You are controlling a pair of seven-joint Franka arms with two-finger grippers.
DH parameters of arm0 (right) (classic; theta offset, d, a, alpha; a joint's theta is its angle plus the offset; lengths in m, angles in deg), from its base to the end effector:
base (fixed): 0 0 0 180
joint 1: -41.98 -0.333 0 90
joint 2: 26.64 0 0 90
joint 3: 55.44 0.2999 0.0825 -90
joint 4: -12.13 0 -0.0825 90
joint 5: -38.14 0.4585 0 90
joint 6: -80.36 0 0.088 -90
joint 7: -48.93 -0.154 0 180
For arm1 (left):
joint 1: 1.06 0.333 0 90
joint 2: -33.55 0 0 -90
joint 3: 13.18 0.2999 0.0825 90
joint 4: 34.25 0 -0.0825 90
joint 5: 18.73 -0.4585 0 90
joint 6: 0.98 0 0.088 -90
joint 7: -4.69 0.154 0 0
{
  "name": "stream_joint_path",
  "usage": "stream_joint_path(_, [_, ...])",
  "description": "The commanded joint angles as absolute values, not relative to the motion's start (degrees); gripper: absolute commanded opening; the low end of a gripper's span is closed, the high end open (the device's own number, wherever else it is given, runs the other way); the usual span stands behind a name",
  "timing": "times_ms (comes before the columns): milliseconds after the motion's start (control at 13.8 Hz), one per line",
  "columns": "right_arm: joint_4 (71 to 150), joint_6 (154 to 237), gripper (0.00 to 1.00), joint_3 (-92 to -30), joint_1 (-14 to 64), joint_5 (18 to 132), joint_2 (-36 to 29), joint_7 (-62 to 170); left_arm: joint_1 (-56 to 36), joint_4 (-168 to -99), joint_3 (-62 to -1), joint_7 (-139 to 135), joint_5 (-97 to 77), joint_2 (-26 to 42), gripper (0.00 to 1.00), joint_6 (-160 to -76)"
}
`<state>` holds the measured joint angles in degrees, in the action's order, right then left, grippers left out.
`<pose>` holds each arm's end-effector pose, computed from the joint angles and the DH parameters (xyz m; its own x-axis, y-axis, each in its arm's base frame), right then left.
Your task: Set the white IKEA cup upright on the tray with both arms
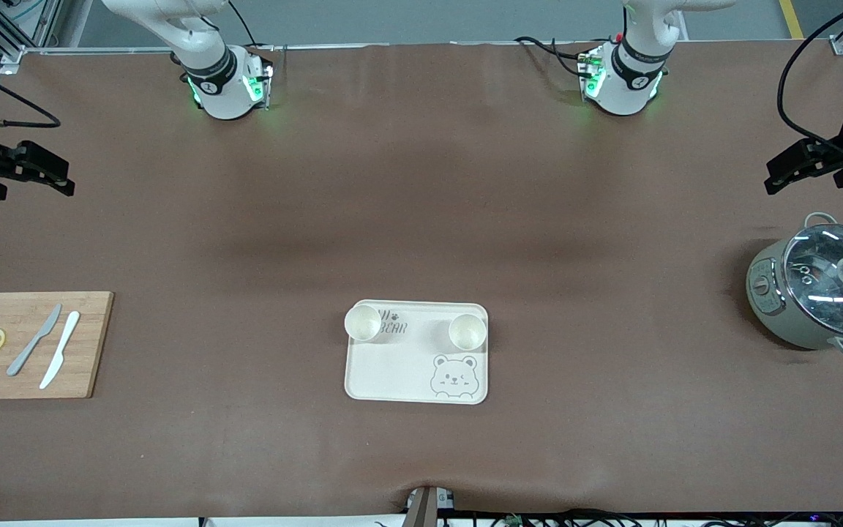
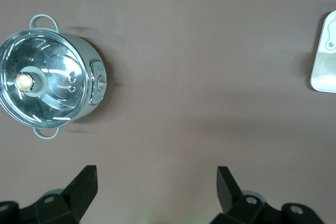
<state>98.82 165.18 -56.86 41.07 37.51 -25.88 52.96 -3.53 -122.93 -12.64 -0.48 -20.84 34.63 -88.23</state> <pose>0.6216 -0.0072 0.5767 0.9971 0.0604 -0.0466 0.0608 -0.9981 0.0081 0.6184 -0.0150 0.5816 0.9983 0.0582 -0.0028 0.0581 -0.9976 -0.0370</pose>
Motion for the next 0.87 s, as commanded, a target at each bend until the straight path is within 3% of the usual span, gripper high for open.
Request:
stream_joint_path(0, [99.06, 165.18, 1.0, -56.67, 41.28, 36.99, -26.55, 53.85, -4.22, -122.76, -11.87, 1.08, -20.4, 35.32, 1.0, -88.17])
stream_joint_path(796, [98.18, 164.56, 1.0, -56.76, 41.63, 36.55, -26.55, 53.33, -4.4, -122.49, -12.04, 1.17, -20.4, 35.14, 1.0, -87.9])
